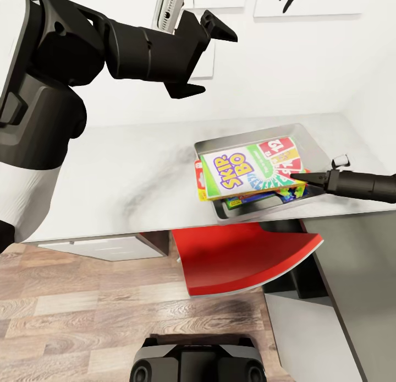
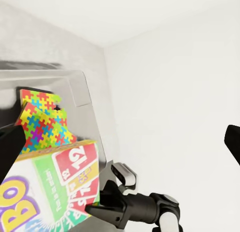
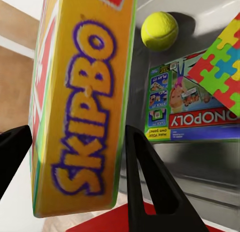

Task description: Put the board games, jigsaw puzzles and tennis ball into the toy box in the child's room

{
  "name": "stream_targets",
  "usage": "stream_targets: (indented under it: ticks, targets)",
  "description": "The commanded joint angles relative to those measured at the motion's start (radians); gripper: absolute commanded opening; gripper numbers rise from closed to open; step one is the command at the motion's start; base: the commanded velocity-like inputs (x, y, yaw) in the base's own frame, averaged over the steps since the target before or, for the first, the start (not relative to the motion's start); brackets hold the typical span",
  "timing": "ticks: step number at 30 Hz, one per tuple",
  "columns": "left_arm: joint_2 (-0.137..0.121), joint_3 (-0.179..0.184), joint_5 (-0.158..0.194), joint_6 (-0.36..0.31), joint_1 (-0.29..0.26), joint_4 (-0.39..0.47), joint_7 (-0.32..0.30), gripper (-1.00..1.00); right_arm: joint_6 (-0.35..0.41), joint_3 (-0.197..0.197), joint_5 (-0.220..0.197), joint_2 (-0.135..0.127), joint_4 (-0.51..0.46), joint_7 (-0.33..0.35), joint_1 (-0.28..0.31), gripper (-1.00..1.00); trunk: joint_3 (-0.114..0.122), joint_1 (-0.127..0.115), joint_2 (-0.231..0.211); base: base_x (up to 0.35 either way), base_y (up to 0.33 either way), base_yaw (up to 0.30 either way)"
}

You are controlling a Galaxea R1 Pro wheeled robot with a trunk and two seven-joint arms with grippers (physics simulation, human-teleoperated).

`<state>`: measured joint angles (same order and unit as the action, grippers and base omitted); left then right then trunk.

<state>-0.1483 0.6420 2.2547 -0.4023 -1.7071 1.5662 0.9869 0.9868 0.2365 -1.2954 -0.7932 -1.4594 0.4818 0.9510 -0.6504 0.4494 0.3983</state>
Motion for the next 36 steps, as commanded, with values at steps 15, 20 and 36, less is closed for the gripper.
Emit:
stream_targets:
  ticks: [15,20,36]
  targets:
    - [-0.001,0.0,0.003,-0.003,-0.001,0.0,0.004,1.0,0.002,-0.205,0.0,-0.057,0.001,0.008,0.002,-1.0,-0.001,0.001,0.002,0.0,0.0,0.0]
    - [-0.001,0.0,0.003,-0.004,-0.001,0.0,0.004,1.0,0.002,-0.227,0.0,-0.061,0.001,0.008,0.002,-1.0,-0.001,0.001,0.002,0.0,0.0,0.0]
    - [-0.001,0.001,0.003,-0.004,-0.001,0.0,0.004,1.0,0.002,-0.247,0.001,-0.065,0.001,0.008,0.002,-1.0,-0.007,0.001,0.002,0.0,0.0,0.0]
